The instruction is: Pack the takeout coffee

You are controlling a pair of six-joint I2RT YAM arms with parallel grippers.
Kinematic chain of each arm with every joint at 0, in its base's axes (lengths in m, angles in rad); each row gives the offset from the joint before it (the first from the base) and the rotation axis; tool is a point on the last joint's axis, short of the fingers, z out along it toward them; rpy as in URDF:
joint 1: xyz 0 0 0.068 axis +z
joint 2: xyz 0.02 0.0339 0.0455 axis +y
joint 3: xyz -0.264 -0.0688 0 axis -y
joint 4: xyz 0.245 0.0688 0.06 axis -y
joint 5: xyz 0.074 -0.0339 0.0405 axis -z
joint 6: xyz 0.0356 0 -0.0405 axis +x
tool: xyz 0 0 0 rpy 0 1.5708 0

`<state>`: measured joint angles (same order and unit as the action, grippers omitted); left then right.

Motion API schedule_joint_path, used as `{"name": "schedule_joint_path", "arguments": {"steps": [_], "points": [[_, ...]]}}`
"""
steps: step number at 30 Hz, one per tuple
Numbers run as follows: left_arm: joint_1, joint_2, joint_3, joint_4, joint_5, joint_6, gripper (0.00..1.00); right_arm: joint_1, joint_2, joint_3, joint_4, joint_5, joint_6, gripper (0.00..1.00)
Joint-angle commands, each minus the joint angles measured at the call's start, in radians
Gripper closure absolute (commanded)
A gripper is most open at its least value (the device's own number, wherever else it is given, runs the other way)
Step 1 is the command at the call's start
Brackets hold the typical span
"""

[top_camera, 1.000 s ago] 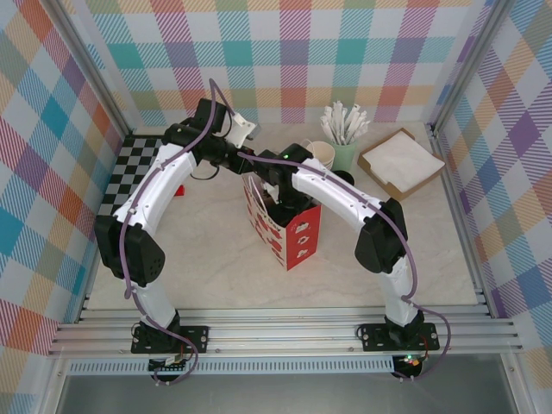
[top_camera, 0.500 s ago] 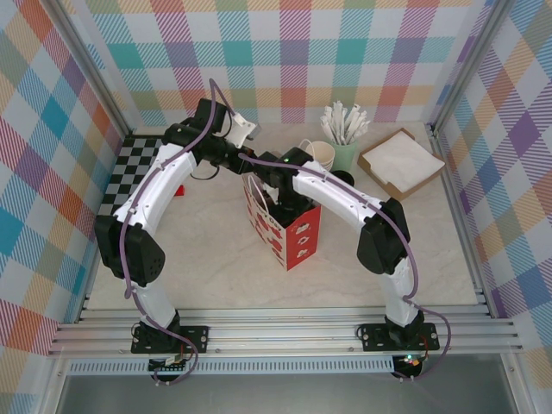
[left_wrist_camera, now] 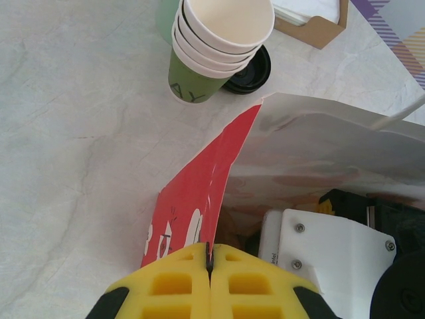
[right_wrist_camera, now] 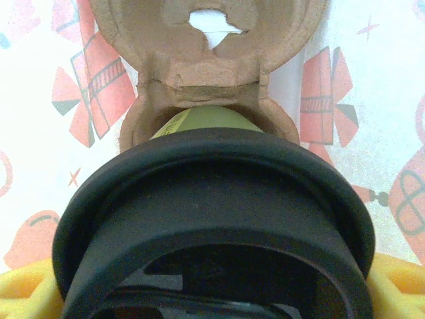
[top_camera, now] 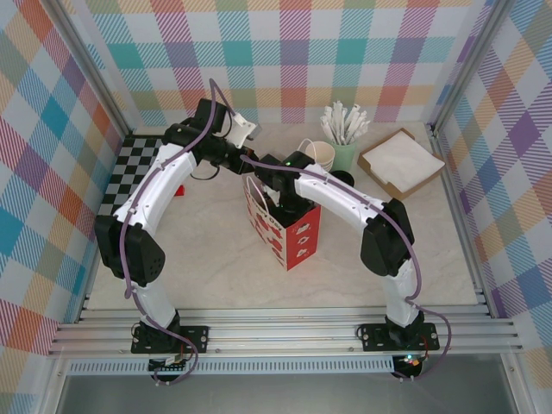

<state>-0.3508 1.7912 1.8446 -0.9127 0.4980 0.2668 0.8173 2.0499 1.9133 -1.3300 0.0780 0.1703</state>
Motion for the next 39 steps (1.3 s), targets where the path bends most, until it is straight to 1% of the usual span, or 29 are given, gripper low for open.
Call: {"name": "schedule_joint_path", "arguments": {"steps": [1, 21, 29, 39], "points": [[0.001, 0.011, 0.012, -0.014, 0.044, 0.014, 1.00, -0.011, 0.008, -0.034, 0.055, 0.029, -0.016, 0.49], [0.001, 0.014, 0.015, -0.020, 0.045, 0.017, 1.00, -0.015, 0.000, -0.048, 0.066, 0.021, -0.017, 0.49], [0.001, 0.015, 0.015, -0.022, 0.045, 0.021, 1.00, -0.020, 0.001, -0.096, 0.104, 0.017, -0.024, 0.49], [0.001, 0.014, 0.015, -0.023, 0.040, 0.020, 1.00, -0.023, 0.012, -0.143, 0.111, 0.013, -0.024, 0.49]]}}
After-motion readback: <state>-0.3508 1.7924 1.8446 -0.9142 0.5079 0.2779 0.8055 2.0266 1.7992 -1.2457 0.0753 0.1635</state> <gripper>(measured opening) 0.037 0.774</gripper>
